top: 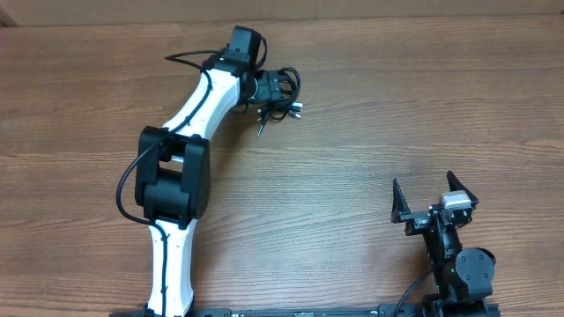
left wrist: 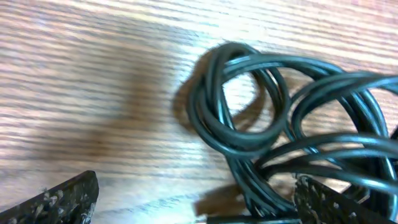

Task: Untangle cables
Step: 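Lower the left gripper and grasp a loop of the black cable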

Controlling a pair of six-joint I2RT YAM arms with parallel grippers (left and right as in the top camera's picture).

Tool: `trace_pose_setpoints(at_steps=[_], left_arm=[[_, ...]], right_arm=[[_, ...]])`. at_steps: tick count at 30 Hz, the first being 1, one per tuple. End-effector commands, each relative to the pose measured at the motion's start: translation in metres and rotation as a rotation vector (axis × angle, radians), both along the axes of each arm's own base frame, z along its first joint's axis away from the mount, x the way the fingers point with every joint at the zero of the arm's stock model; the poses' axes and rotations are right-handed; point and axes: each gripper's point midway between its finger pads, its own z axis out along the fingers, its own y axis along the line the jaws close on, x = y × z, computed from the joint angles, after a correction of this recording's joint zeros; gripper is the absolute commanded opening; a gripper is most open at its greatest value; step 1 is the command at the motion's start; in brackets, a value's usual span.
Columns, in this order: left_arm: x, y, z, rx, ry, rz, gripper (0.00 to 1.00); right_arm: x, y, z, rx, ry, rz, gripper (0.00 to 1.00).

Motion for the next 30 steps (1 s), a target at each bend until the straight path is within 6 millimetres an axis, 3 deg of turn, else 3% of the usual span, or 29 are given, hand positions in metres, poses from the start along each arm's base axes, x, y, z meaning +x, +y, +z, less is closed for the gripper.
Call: trace_pose_setpoints(at_steps=[1,8,14,26,30], left_arm=[[0.007,-0.001,0.002,0.026,-0.028,-0.016,1.0],[0.008,-0.006,0.002,0.026,-0.038,-0.03,1.0],[0.002,-0.018,-0.01,0.071,-0.029,-0.129,1.0],[0.003,-0.005,-0.018,0.149,-0.024,-0.091,1.0],[-0.003,-0.003,-0.028,0.155,0.012,-0.086,0.95]], right_arm=[[0.0,0.002,-0.002,0.0,-0.004,0.012,1.0],[0.0,0.002,-0.002,0.0,-0.005,0.012,1.0],[0.0,0.002,-0.002,0.0,-0.005,0.012,1.0],[0.0,0.002,-0.002,0.0,-0.004,0.012,1.0],[0.0,0.002,-0.002,0.0,-0.004,0.012,1.0]])
